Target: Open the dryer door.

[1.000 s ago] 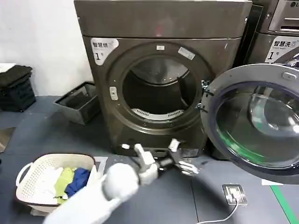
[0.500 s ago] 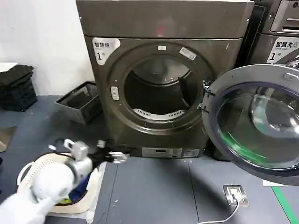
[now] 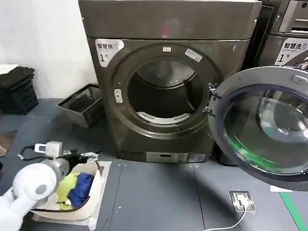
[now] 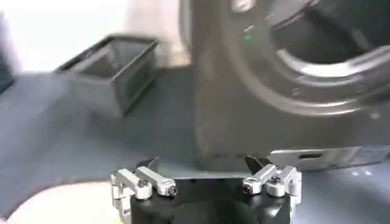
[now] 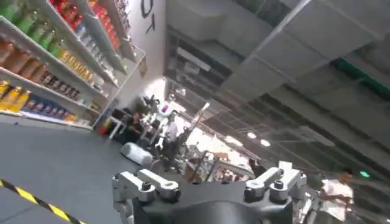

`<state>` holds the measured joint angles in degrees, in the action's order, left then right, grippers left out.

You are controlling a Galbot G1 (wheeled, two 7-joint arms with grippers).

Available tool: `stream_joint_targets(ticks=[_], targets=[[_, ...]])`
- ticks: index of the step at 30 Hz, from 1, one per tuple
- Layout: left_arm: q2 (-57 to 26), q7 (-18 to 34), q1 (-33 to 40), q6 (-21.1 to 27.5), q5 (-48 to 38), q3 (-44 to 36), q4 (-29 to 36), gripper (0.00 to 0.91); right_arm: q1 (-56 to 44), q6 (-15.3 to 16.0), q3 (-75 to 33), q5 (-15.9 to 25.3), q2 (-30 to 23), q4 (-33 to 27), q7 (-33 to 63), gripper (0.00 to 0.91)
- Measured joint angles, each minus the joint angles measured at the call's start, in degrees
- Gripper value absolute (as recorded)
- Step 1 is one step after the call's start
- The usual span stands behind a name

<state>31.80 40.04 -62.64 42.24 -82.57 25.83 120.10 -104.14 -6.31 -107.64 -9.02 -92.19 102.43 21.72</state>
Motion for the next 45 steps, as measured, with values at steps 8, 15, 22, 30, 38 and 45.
stream_joint_targets(ticks=[8, 15, 22, 30, 38, 45], targets=[[-5.1, 9.2, 2.5, 0.0, -23.5, -0.9, -4.4, 0.907, -0.2, -0.7, 0.6, -0.2, 0.0, 0.1, -0.7, 0.907], [-6.4, 17.6, 5.2, -0.1, -39.9, -0.7, -9.7, 0.907, -0.7, -0.4, 0.1, -2.2, 0.0, 0.5, -1.1, 0.907], [-6.5, 19.7, 4.8, -0.1, -46.6, 1.5, -15.2, 0.907, -1.1, -0.8, -1.0, -3.2, 0.0, -0.7, -1.3, 0.907], [-6.6, 20.4, 2.1, -0.1, -48.2, 5.7, -18.0, 0.907, -1.1, -1.3, -1.7, -4.0, 0.0, -1.8, -1.5, 0.907], [-7.1, 20.6, -1.1, 0.0, -46.6, 8.2, -19.1, 0.907, -0.9, -1.7, -1.6, -4.3, 0.0, -2.0, -1.5, 0.907], [-7.1, 20.4, -3.0, 0.0, -46.4, 9.4, -19.6, 0.907, -0.9, -2.3, -1.6, -4.4, 0.0, -2.2, -1.6, 0.907]])
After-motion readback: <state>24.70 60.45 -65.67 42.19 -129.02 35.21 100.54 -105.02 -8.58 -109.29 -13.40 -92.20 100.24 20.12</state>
